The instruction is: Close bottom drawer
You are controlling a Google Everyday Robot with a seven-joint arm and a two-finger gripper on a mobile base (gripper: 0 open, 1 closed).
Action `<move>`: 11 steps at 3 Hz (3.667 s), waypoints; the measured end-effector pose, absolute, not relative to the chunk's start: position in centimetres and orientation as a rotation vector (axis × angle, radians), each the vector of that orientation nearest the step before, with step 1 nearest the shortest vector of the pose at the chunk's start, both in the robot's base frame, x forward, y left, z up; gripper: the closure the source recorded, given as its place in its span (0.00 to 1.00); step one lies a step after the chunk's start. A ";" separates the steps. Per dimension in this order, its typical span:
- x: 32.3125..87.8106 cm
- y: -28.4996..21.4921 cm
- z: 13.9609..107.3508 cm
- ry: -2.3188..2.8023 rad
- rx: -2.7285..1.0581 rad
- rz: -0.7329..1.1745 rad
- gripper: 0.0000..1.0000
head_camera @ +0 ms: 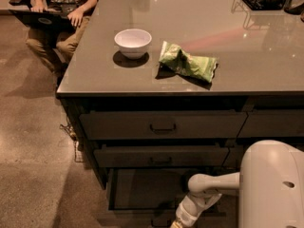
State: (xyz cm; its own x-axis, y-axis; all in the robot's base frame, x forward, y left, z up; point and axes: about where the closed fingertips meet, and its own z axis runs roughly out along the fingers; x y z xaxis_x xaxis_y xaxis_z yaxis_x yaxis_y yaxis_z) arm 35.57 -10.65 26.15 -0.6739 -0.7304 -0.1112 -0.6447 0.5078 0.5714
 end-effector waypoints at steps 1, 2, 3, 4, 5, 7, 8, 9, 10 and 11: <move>35.4 -10.6 26.1 -2.597 1.194 -0.895 0.72; 35.2 -10.5 26.1 -2.593 1.193 -0.897 0.95; 35.6 -11.2 23.8 -2.624 1.138 -0.836 1.00; 36.6 -12.8 20.9 -2.690 1.064 -0.810 1.00; 38.1 -14.8 19.0 -2.796 1.005 -0.763 1.00; 41.6 -15.9 17.3 -2.953 0.973 -0.741 1.00; 41.6 -15.6 17.0 -2.953 0.971 -0.760 1.00; 44.9 -18.4 15.6 -3.092 0.883 -0.745 1.00; 44.7 -18.4 15.6 -3.093 0.883 -0.745 1.00; 48.0 -20.3 16.1 -3.199 0.870 -0.719 1.00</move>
Offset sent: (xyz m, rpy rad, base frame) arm -0.0019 0.0004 -0.0001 0.0010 0.0028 0.0015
